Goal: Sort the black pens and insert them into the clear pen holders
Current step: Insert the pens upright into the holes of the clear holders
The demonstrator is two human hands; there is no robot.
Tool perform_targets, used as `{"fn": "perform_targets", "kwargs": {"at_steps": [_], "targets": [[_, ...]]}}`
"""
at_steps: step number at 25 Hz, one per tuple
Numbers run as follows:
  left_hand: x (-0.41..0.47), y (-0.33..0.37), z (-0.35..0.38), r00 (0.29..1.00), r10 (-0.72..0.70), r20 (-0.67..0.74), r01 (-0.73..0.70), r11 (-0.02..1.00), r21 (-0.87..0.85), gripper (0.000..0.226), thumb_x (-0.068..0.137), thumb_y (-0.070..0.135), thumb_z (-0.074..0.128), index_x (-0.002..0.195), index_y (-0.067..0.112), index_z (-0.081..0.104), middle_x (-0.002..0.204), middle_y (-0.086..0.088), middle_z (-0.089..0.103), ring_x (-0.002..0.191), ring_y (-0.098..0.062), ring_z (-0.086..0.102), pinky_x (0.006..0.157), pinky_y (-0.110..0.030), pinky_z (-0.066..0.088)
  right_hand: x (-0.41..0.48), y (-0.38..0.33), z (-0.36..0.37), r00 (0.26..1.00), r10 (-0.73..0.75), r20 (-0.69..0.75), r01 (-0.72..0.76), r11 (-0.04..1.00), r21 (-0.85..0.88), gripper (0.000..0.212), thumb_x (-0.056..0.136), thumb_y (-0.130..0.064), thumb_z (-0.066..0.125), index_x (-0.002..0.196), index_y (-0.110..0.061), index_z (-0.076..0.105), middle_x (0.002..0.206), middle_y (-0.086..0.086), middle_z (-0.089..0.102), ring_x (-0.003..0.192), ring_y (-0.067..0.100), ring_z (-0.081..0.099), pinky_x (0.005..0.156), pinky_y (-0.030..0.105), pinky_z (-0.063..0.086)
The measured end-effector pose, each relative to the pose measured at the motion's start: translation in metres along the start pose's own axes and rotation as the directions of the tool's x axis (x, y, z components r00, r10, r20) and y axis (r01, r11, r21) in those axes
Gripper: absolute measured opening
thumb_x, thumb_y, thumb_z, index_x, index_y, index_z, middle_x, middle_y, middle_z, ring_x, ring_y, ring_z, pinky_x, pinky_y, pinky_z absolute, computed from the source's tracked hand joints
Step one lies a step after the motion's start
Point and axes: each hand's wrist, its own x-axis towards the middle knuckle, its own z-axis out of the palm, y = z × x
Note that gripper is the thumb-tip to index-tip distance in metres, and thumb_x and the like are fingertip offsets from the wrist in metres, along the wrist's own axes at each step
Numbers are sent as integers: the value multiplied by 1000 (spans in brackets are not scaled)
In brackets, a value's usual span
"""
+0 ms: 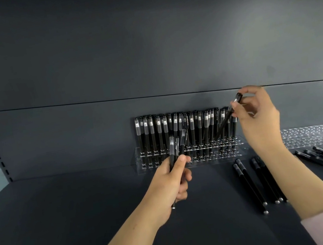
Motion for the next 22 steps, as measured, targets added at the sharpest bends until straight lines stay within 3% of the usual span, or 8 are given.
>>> {"fn": "perform_targets", "kwargs": {"at_steps": [3,8,12,15,17,20,22], "targets": [[1,-1,0,1000,-20,-1,20,1000,-20,33,99,40,47,110,13,61,60,4,48,41,-7,28,39,-20,23,-3,6,4,999,-22,36,22,1000,-18,20,93,-17,62,106,-30,54,88,-6,68,82,11,66,76,18,50],[0,0,-1,992,-106,-62,98,989,-109,50,97,52,41,112,7,57,56,1,46,39,-8,26,39,-19,20,-5,10,7,999,-29,27,28,999,19,18,92,-16,63,104,-29,56,88,-7,68,76,3,65,70,8,47],[1,0,1,981,-169,-91,151,973,-176,43,102,44,38,113,4,52,55,-2,44,34,-8,26,39,-16,19,-4,13,9,998,-53,19,53,998,13,18,91,-13,64,105,-23,60,88,-7,68,79,3,64,71,6,45],[2,0,0,981,-184,-66,167,964,-209,33,102,34,34,104,6,52,56,-2,45,35,-8,26,37,-15,19,-5,24,13,989,-125,83,135,983,-125,20,92,-10,61,111,-16,66,93,-3,66,80,6,62,74,4,45],[2,0,-2,983,-177,-59,160,962,-223,31,100,30,32,102,6,52,58,-2,46,37,-8,26,37,-16,19,-6,33,17,971,-168,172,203,956,-212,29,94,-11,58,123,-15,64,99,-1,63,82,8,59,79,9,47],[3,-1,-3,983,-174,-54,156,957,-243,28,100,26,33,105,7,53,60,-2,49,39,-9,27,36,-17,19,-8,45,21,932,-130,338,246,912,-327,43,96,-14,55,138,-21,51,110,1,54,94,23,56,89,33,50],[4,-1,-2,984,-173,-47,157,958,-239,28,100,25,33,107,7,53,62,-2,50,39,-9,27,35,-18,20,-10,48,21,920,-115,374,258,897,-359,49,95,-14,55,143,-23,45,110,2,50,94,28,54,88,35,47]]}}
